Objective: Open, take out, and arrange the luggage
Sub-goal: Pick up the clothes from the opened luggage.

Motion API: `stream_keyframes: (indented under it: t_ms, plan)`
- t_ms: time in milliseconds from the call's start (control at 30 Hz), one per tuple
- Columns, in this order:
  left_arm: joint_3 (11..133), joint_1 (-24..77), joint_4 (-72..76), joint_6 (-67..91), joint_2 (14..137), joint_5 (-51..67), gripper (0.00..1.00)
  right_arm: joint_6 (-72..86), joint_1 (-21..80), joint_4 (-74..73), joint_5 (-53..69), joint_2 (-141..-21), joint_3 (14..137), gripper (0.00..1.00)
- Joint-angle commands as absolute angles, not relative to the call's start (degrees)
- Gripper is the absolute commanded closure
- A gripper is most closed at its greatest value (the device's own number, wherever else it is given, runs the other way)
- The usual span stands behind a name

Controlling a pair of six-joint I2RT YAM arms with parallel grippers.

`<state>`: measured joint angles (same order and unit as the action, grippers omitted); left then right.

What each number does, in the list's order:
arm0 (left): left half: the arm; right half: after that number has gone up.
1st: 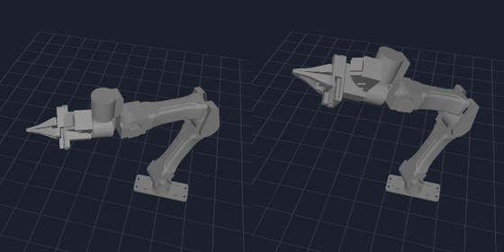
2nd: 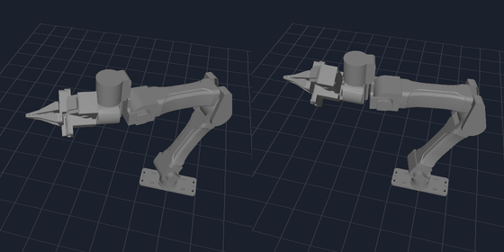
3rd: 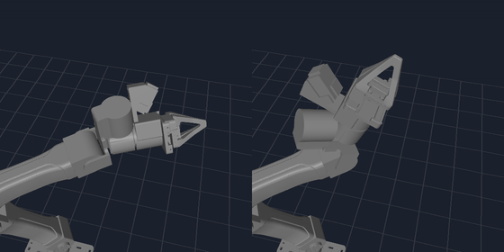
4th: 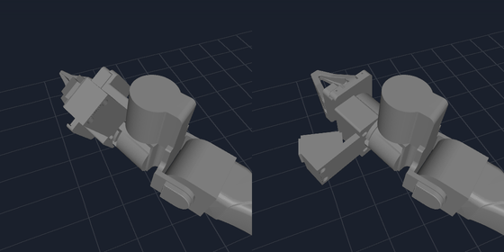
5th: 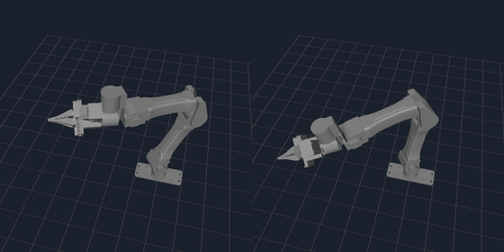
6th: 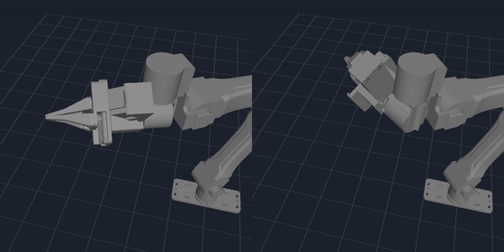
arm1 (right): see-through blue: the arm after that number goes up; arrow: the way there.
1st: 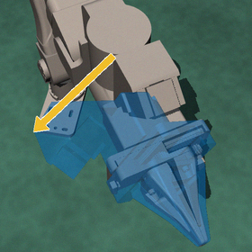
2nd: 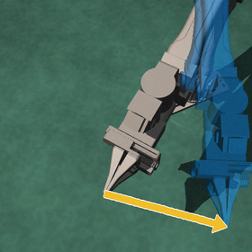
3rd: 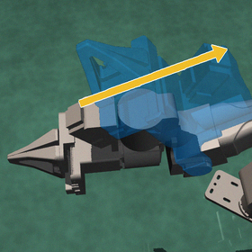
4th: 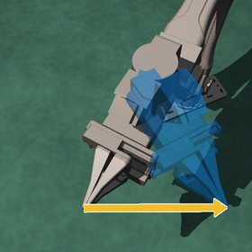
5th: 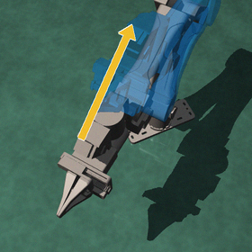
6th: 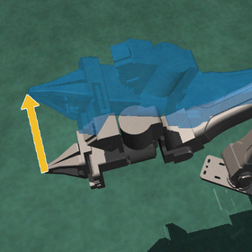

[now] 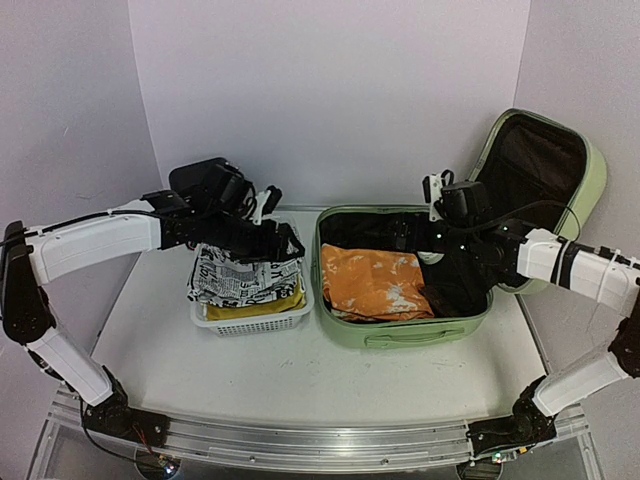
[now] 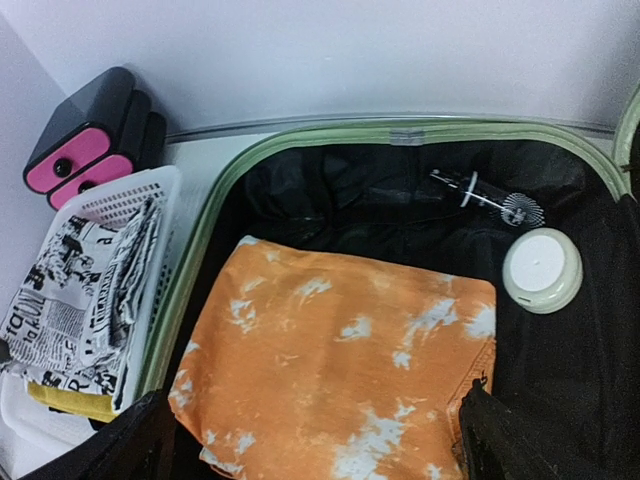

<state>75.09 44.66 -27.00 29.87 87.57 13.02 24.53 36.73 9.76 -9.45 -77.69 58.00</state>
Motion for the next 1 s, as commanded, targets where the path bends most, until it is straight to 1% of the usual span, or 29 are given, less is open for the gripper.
stream_keyframes:
  t_ms: [0, 300, 567, 967]
  plan:
    - [80.89, 47.80, -24.70, 28.99, 90.84, 12.05, 0.25, 25.92, 33.99, 7.99, -6.50, -75.67, 58.10, 0.02]
    - [83.19, 50.28, -21.22, 29.53, 95.55, 12.92, 0.24, 26.96, 33.07, 6.70, -8.39, -73.05, 54.45, 0.02]
    - [88.82, 53.81, -20.83, 29.51, 101.25, 13.05, 0.24, 27.59, 28.91, 4.92, -3.46, -75.23, 52.58, 0.02]
    - [90.15, 56.17, -18.03, 30.57, 104.88, 13.09, 0.24, 27.63, 27.34, 4.39, -1.09, -77.19, 50.73, 0.02]
